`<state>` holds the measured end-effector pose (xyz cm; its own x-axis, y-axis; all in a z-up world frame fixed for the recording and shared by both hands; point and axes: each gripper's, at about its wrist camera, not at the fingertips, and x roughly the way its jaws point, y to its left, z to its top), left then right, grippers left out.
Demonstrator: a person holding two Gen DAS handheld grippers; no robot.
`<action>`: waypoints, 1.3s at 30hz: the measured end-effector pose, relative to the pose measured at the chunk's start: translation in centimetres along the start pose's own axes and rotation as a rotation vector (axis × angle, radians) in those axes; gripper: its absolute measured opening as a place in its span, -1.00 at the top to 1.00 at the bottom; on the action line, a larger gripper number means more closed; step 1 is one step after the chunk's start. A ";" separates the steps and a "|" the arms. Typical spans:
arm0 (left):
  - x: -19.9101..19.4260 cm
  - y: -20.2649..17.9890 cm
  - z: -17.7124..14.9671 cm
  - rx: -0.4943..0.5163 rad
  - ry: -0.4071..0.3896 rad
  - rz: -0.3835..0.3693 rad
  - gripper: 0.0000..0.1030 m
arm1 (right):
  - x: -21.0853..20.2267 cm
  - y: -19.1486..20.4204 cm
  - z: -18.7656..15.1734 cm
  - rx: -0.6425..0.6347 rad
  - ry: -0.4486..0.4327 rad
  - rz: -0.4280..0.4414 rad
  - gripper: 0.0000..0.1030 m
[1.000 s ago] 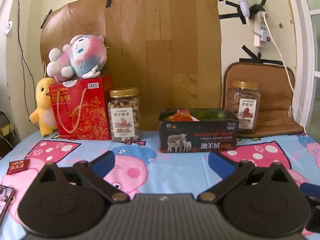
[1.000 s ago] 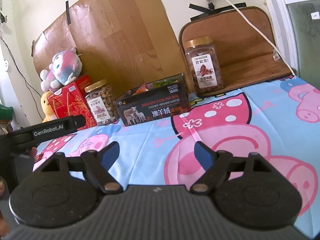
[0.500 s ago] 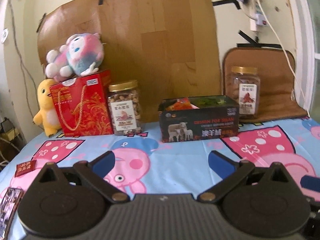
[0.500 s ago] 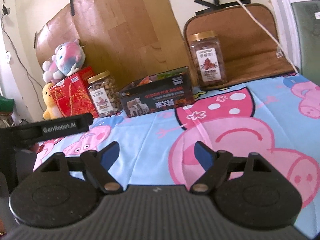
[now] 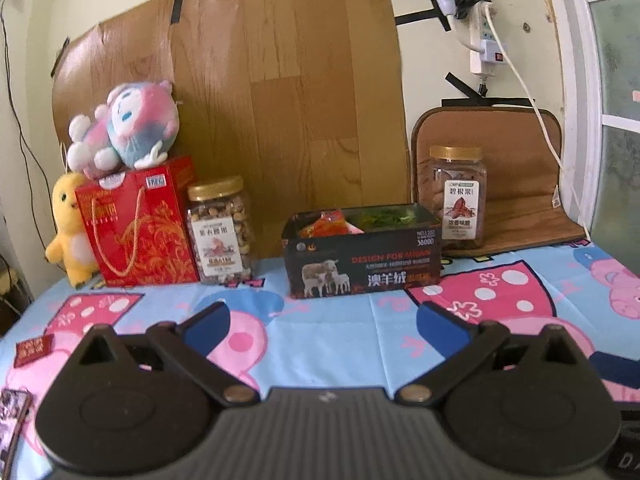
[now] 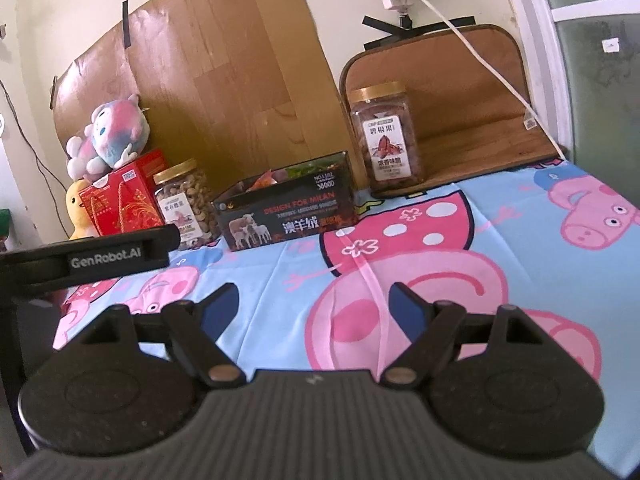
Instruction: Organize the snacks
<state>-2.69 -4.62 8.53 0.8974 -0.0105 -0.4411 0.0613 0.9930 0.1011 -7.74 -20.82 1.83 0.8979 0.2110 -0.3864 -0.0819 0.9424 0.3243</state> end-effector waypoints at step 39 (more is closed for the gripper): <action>2.1 3.7 -1.8 -0.057 0.292 0.053 -1.00 | -0.3 1.4 1.5 0.055 0.024 0.191 -0.67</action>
<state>-1.41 -0.72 6.35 0.7345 0.0675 -0.6752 -0.0145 0.9964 0.0839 -7.44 -19.98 3.71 0.8578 0.3910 -0.3335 -0.2251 0.8692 0.4403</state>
